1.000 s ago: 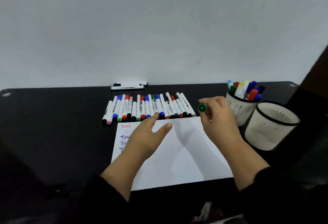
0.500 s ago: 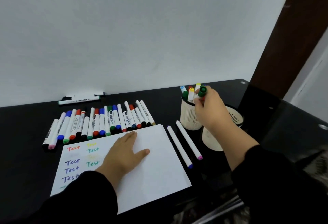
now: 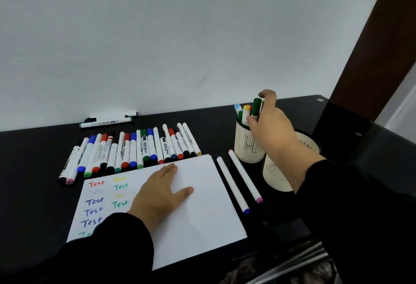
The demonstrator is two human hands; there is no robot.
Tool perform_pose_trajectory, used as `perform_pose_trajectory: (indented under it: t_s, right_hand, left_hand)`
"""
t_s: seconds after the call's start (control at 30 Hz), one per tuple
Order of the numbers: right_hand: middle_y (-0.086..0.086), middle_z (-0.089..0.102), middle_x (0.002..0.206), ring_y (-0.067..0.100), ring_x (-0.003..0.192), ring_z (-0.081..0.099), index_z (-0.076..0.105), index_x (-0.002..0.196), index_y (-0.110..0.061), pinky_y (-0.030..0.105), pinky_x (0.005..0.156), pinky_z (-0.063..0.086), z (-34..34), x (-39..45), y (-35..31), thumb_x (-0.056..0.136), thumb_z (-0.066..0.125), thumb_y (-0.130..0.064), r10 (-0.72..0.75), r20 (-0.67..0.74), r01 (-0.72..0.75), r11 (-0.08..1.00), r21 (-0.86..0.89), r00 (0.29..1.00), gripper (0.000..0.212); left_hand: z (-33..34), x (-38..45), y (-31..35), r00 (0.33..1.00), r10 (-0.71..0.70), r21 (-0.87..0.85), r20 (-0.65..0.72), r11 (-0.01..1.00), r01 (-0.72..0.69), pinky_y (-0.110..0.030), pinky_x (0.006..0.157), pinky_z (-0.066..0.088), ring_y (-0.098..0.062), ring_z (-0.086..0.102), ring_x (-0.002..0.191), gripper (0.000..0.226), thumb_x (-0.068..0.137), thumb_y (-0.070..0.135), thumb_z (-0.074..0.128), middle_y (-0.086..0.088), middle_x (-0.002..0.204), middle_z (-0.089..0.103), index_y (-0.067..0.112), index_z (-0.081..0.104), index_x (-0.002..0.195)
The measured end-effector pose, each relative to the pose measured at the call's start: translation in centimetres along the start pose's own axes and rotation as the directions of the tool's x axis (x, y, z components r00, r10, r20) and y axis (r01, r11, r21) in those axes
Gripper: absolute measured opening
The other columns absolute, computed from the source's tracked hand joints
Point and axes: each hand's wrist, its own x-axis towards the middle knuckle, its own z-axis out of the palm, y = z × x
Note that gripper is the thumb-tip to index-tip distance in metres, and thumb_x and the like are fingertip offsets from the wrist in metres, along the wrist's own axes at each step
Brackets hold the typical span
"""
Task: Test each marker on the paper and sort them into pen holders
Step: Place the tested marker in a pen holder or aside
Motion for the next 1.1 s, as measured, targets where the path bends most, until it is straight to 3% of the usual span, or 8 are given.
perform_pose_trajectory:
  t_s: [0.2,0.37,0.6,0.77,0.9,1.1]
  right_hand:
    - [0.012,0.057,0.091,0.025,0.073,0.056,0.035,0.117,-0.010,0.032,0.058,0.041,-0.3,0.5,0.2,0.096,0.053,-0.021,0.007,0.043,-0.005,0.998,-0.057,0.999,0.030]
    - [0.007,0.053,0.090,0.022,0.078,0.053,0.046,0.108,-0.010,0.030,0.064,0.040,-0.7,0.8,0.3,0.096,0.054,-0.026,0.050,0.128,-0.033,0.991,-0.133,0.991,0.021]
    - [0.008,0.062,0.105,0.020,0.091,0.058,0.056,0.116,-0.011,0.029,0.074,0.046,-1.0,1.1,-0.2,0.099,0.048,-0.026,0.056,0.223,-0.001,0.971,-0.240,0.973,0.024]
    - [0.005,0.054,0.108,0.016,0.091,0.050,0.060,0.107,-0.011,0.026,0.074,0.041,-0.7,0.5,0.4,0.094,0.053,-0.036,-0.063,0.050,0.069,0.990,-0.125,0.997,0.029]
    - [-0.001,0.049,0.095,0.015,0.094,0.049,0.061,0.094,-0.012,0.023,0.072,0.036,-0.1,-0.7,-0.6,0.093,0.054,-0.041,-0.186,-0.018,0.184,0.980,-0.073,0.982,0.030]
    - [-0.003,0.048,0.086,0.014,0.085,0.046,0.058,0.091,-0.015,0.024,0.068,0.035,2.5,-2.1,-3.9,0.094,0.050,-0.043,-0.333,0.056,0.336,0.940,-0.061,0.941,0.029]
  left_hand:
    - [0.0,0.1,-0.1,1.000,0.001,0.002,-0.001,1.000,-0.001,-0.027,0.115,0.013,-0.009,0.013,0.141,0.077,0.088,0.059,0.045,0.011,0.155,0.015,0.023,0.018,0.149]
    - [0.0,0.0,-0.1,1.000,0.001,-0.003,0.001,1.000,-0.001,-0.028,0.115,0.013,-0.009,0.014,0.141,0.077,0.088,0.059,0.045,0.011,0.155,0.016,0.023,0.018,0.149]
    - [-0.1,-0.1,0.0,1.000,-0.008,-0.002,0.011,1.000,0.008,-0.028,0.116,0.013,-0.009,0.013,0.142,0.076,0.088,0.059,0.045,0.010,0.155,0.016,0.022,0.017,0.149]
    - [-0.2,-0.1,0.3,0.999,-0.030,-0.027,0.026,0.999,0.031,-0.029,0.116,0.015,-0.010,0.015,0.141,0.077,0.087,0.059,0.047,0.010,0.155,0.017,0.023,0.018,0.149]
    - [-0.6,-0.1,0.5,0.997,-0.058,-0.057,0.050,0.996,0.061,-0.031,0.115,0.017,-0.011,0.016,0.141,0.078,0.087,0.058,0.049,0.008,0.155,0.017,0.023,0.018,0.149]
    - [-2.3,-0.2,-0.5,0.998,-0.064,-0.128,0.014,0.990,0.065,-0.031,0.114,0.019,-0.012,0.018,0.141,0.075,0.086,0.055,0.053,0.007,0.154,0.021,0.024,0.023,0.148]
